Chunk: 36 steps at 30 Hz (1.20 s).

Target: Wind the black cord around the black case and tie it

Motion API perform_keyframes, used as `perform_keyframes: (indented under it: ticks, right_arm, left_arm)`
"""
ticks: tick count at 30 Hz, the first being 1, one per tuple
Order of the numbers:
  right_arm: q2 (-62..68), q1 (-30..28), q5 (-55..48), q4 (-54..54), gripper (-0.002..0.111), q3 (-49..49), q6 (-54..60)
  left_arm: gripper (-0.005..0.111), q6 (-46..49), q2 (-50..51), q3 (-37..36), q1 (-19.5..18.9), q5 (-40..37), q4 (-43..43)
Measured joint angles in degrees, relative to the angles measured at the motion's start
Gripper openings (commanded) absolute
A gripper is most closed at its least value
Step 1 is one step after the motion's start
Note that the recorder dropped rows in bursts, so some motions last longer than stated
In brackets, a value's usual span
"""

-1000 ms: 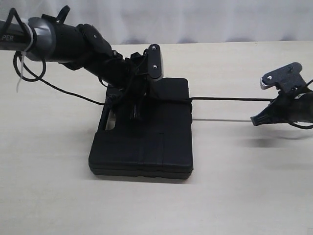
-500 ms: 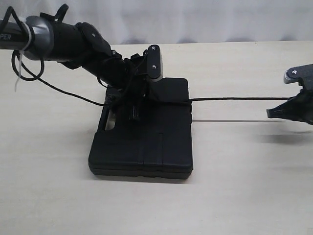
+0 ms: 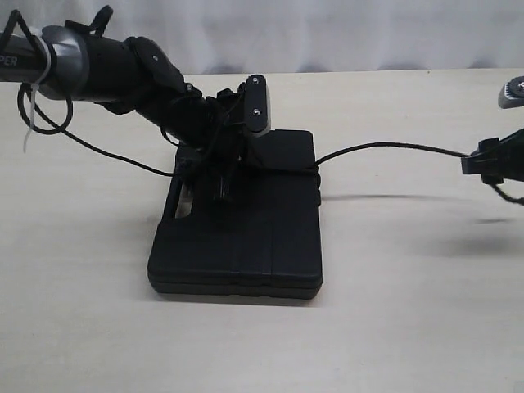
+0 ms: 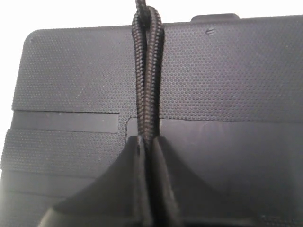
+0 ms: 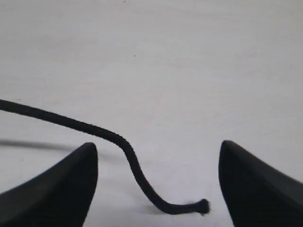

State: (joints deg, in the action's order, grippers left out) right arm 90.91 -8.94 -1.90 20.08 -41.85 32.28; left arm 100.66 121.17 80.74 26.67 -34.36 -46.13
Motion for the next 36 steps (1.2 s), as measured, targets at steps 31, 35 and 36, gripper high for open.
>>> perform_keyframes:
  ticks: [31, 35, 36]
  right_arm:
    - [5.72, 19.64, 0.44, 0.24, 0.004, -4.07, 8.79]
    - [8.05, 19.64, -4.65, 0.24, 0.004, -6.08, 10.25]
    - [9.09, 19.78, -5.73, 0.24, 0.004, -6.74, 10.8]
  left_arm:
    - [0.035, 1.01, -5.24, -0.57, -0.67, -5.15, -3.45]
    - [0.035, 1.01, -7.11, -0.57, -0.67, -4.49, -5.09]
    - [0.035, 1.01, -7.23, -0.57, -0.67, -3.55, -6.28]
